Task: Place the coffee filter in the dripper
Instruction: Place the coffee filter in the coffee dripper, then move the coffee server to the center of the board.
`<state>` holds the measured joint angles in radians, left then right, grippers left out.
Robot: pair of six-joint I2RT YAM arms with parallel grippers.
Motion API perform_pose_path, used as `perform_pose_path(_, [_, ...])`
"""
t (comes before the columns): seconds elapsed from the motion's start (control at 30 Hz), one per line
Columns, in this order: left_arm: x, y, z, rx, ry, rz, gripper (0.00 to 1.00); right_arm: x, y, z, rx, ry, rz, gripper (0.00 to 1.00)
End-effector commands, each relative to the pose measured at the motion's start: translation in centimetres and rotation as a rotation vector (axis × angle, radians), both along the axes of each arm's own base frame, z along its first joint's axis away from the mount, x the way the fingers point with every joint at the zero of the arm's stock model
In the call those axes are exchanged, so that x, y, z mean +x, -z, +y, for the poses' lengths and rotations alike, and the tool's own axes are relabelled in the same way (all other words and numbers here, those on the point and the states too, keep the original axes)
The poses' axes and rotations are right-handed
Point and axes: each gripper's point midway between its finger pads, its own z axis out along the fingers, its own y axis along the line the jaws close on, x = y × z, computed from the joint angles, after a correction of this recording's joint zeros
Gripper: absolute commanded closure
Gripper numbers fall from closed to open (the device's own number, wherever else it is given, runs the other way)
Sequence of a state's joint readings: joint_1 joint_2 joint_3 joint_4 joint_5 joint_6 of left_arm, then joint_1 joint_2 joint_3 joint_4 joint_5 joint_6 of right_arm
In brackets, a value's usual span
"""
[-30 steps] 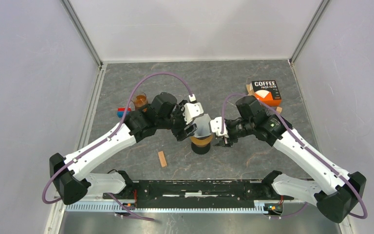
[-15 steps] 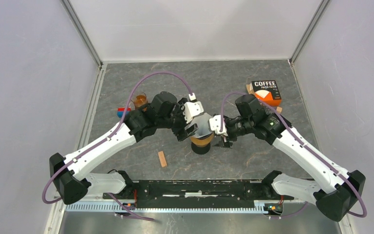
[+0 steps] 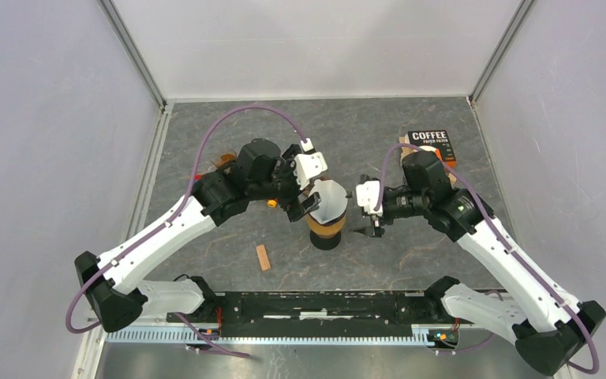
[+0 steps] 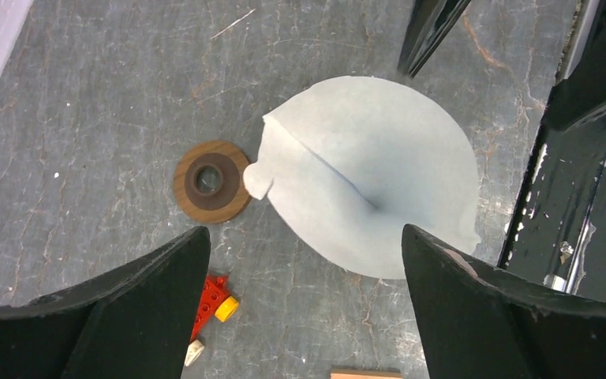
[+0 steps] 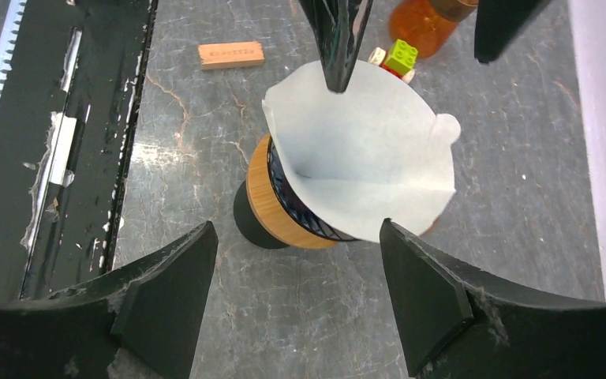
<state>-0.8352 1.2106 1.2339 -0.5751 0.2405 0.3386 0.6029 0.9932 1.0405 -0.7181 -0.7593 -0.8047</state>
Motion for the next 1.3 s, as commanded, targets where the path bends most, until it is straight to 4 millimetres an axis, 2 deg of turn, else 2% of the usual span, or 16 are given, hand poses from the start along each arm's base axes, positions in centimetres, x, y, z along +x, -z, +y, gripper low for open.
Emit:
perform_pose_path(0.0, [0.1,-3.9,0.7,-0.078,0.014,-0.076,0.03,0.0,-1.4,-0.4,0.077,0.012,-0.017,0.18])
perform_pose_path(0.13, [-0.1,-3.8,2.1,-0.092,-0.001,-0.064,0.02,0.7,-0.4,-1.8,0.088,0.087,-0.007,0.18])
perform_pose_path(0.27, [-1.0,-2.4,3.6,-0.114,0.005,-0.023,0.02,1.4,1.4,-3.0,0.112,0.181,0.045,0.18])
perform_pose_path(0.37, [-2.1,-0.2,4.3,-0.121,0.041,0.025,0.03,1.9,3.1,-3.8,0.119,0.240,0.104,0.18])
perform_pose_path(0.5, [-3.0,4.3,4.5,-0.116,0.104,0.075,0.03,2.7,5.5,-4.1,0.159,0.305,0.170,0.18])
perform_pose_path(0.63, [-3.7,8.9,4.0,-0.141,0.176,0.093,0.03,2.5,8.4,-3.7,0.189,0.306,0.242,0.19])
perform_pose_path(0.8, [-3.7,11.8,2.9,-0.217,0.249,0.070,0.02,2.3,10.6,-2.8,0.238,0.285,0.304,0.20])
perform_pose_path(0.87, [-4.0,12.6,2.3,-0.264,0.291,0.046,0.02,2.3,11.2,-2.3,0.263,0.263,0.306,0.20])
perform_pose_path(1.0, [-3.5,13.0,1.4,-0.386,0.303,-0.052,0.00,2.3,11.9,-1.6,0.294,0.238,0.294,0.20])
perform_pose_path(1.17, [-2.1,13.3,1.1,-0.400,0.265,-0.092,0.01,2.5,12.2,-0.7,0.318,0.220,0.266,0.21])
perform_pose_path(1.27, [-1.2,12.9,0.7,-0.419,0.228,-0.084,0.05,2.7,12.3,-0.2,0.327,0.217,0.261,0.23])
